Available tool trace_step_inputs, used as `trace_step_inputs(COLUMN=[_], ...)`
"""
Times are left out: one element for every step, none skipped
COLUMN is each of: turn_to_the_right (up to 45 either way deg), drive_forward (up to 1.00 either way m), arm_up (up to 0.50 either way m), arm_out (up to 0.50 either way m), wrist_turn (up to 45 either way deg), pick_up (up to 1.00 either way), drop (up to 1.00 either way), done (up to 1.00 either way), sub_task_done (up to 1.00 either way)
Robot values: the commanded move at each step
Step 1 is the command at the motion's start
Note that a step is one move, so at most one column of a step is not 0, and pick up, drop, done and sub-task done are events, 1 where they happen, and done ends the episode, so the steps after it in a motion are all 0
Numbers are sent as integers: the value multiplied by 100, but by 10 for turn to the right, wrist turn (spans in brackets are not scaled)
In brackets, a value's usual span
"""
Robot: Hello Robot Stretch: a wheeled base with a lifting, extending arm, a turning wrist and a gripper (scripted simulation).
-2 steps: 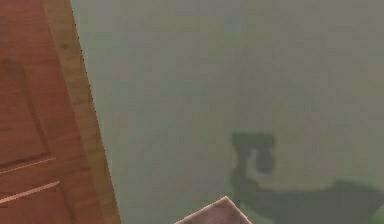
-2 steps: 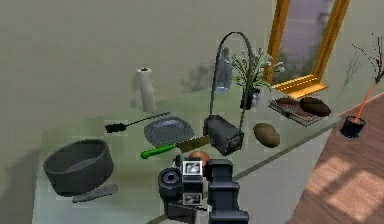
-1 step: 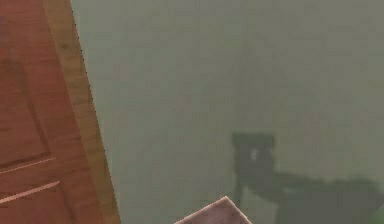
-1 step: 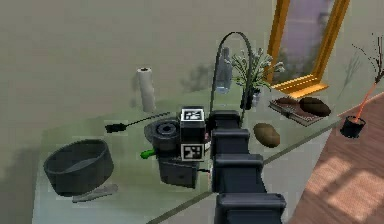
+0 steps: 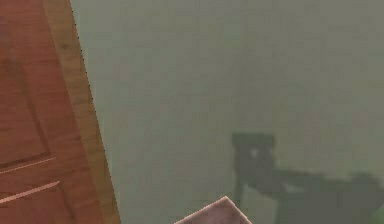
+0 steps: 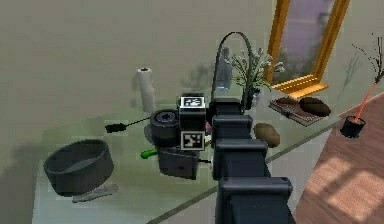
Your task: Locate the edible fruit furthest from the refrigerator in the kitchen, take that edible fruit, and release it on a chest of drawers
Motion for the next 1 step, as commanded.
trace_step_inputs(turn_to_the_right=[0], drive_forward=[0], arm_up=[0], arm_out=[0], wrist_turn=[-450], pick_up=[0], drop=[0], done=[0], sub_task_done=[0])
